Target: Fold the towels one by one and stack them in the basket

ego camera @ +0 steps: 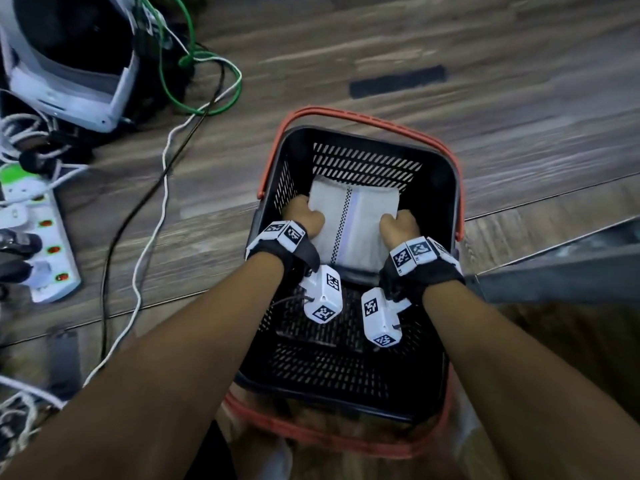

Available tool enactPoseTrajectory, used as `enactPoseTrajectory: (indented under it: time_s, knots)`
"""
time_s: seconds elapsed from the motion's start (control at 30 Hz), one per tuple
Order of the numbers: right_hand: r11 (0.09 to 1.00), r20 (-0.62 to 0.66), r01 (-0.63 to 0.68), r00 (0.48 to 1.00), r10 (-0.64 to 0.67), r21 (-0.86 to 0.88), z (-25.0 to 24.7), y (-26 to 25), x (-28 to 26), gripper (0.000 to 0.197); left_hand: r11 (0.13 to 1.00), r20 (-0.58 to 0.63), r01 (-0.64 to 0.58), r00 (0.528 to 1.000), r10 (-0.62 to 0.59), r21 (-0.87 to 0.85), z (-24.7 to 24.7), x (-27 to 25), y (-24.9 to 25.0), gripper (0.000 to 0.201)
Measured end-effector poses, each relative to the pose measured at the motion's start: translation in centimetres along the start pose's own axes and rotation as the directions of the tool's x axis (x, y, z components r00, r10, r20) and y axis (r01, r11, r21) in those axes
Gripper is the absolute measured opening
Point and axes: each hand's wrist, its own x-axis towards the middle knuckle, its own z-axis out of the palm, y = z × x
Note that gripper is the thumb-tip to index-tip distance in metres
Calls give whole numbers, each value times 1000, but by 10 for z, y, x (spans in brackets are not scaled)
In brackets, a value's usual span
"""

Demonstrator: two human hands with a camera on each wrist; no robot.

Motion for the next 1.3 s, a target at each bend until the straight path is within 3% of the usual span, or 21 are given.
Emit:
enactPoseTrajectory:
  time_s: [0.2,0.27,0.33,0.37,0.43,0.5,0.57,0.73,0.83,0.93,1.0,1.07,1.13,1.2,1.3]
  knots:
    - [999,-40,-32,999,31,-8,9,3,-4,37,1000,-16,-2,1000,2,22,6,-4,-9,36]
    - [1000,-92,-12,996,9,-29,15,4,-8,40,996,-72,-76,994,79,44,11,-7,-11,40]
    - [974,-210,137,962,-175,-181,21,4,-14,50,965,-144,-222,960,242,139,17,-12,-13,51]
    - [921,-247,240,915,-320,-305,25,5,-16,54,929,-164,-293,929,333,227,20,-13,-15,55]
    - [770,-201,383,818,-540,-510,34,9,-16,58,824,-117,-387,875,469,414,25,-12,-20,57]
    - [676,-101,419,802,-588,-607,45,18,-10,59,744,-19,-415,868,497,524,33,-7,-30,54]
    - [689,-80,415,822,-564,-595,55,31,-4,59,727,17,-402,881,474,556,40,-2,-40,54]
    - [728,-138,420,810,-570,-541,72,47,5,59,661,15,-381,872,489,647,51,9,-50,56]
    - [725,-54,417,847,-528,-547,68,43,7,60,647,49,-350,899,435,677,50,8,-43,57]
    - [718,77,403,894,-442,-567,52,34,-5,62,606,146,-310,941,306,733,39,-4,-32,58]
    - [716,187,384,921,-342,-583,36,25,-21,57,534,220,-299,953,208,791,26,-22,-21,58]
    - [711,279,382,923,-265,-590,17,15,-41,36,491,271,-297,954,127,819,8,-48,-8,51]
    - [705,365,408,904,-223,-580,-3,7,-66,27,530,304,-292,950,68,796,-14,-78,5,40]
    - [683,419,433,886,-201,-588,-28,2,-94,38,587,298,-292,950,90,755,-35,-110,19,40]
    - [669,404,454,882,-243,-588,-81,-12,-142,41,589,224,-301,953,202,750,-67,-164,57,44]
